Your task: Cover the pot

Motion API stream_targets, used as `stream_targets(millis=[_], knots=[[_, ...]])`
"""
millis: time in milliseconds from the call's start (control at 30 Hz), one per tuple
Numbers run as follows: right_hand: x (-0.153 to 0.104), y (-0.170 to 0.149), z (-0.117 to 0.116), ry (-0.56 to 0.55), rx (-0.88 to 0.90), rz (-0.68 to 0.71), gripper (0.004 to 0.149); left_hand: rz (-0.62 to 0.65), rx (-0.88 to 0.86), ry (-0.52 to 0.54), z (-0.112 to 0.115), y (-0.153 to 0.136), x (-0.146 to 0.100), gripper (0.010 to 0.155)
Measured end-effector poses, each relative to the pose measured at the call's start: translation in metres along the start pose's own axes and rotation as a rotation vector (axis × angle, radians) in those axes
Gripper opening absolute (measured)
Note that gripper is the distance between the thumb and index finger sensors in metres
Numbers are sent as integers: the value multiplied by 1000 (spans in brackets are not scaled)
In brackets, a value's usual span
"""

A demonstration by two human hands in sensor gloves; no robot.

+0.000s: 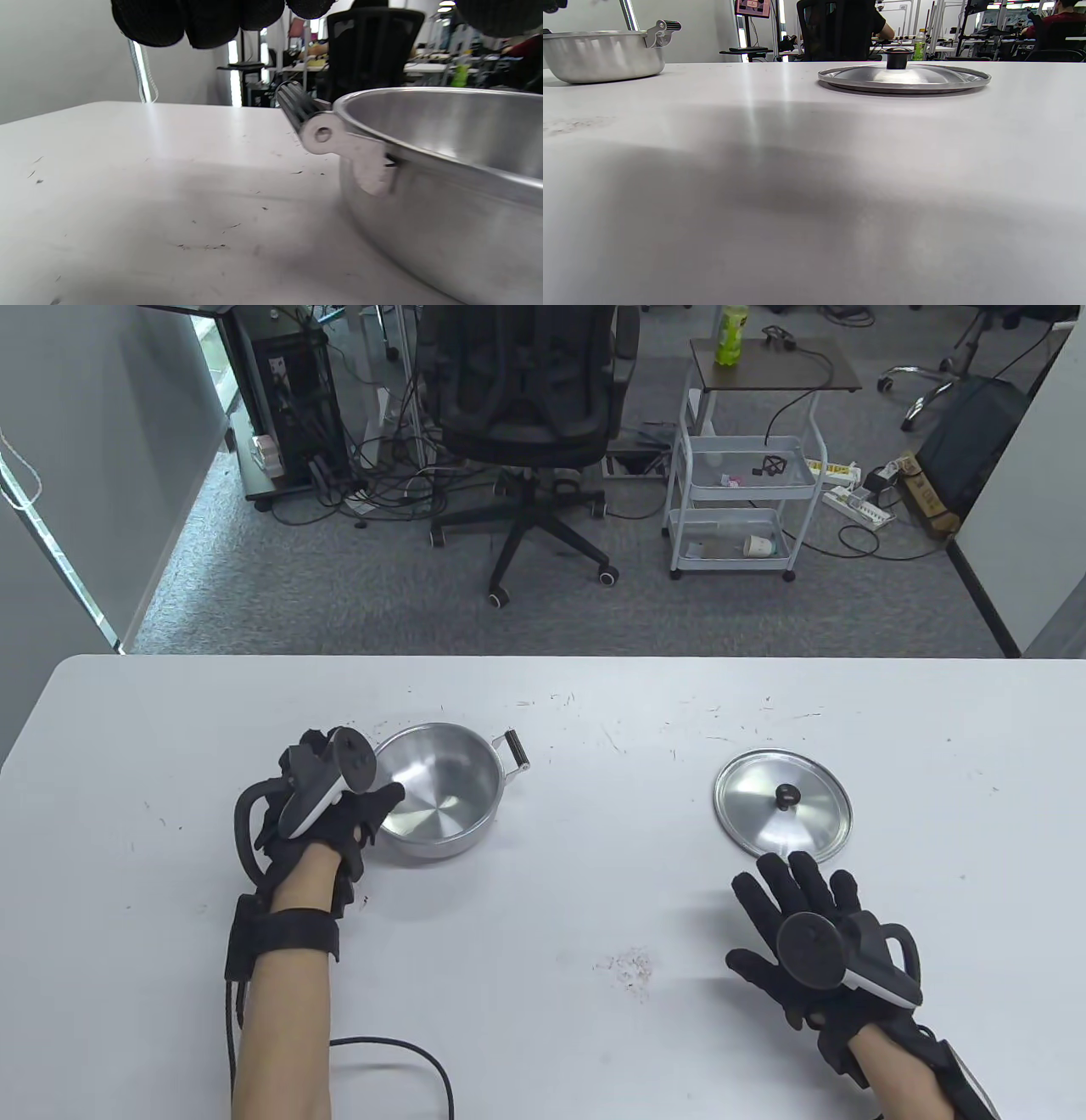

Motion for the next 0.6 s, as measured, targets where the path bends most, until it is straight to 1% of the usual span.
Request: stream_targets(millis=[33,67,100,133,167,200,267,333,400,467,533,600], knots=[[0,-1,0,1,4,-4,85,-46,-37,-21,3,-7,6,96],[0,-2,0,2,8,-7,85,-77,-47,-6,4,-10,9,90],[0,-2,-1,5,10,-8,85,-116,-6,60,4,-14,12,81],[0,-2,0,5,11,-9,85,-120,47,71,5,-15,15,76],[0,-2,0,1,7,-8,85,-120,94,45,8,-16,19,73],[0,-2,0,-3,5,-7,85,-130,101,19,12,-17,21,69],[1,-3,0,-1,1,-4,85,-142,60,-24,20,-19,25,62],[0,-3,-1,3,0,-7,84,-148,23,-28,26,-20,27,54],[1,-3,-1,4,6,-7,84,-155,-28,-16,29,-22,27,51],[1,-3,-1,9,7,-10,84,-163,-91,-29,31,-24,29,49],[0,-3,0,4,4,-11,84,-172,-187,-34,32,-27,29,48],[0,-4,1,-3,11,-10,84,-171,-208,-18,32,-26,29,48]])
Point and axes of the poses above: the tracker on the back of each hand, its own y axis roughly to the thumb side, its own x axis roughly from the wrist to the fingertips, z = x × y, the point moved 3 cm from there along x, roughly from the wrist to the fingertips, and after that the axes turned 9 degrees about z, right-handed, at the moved point
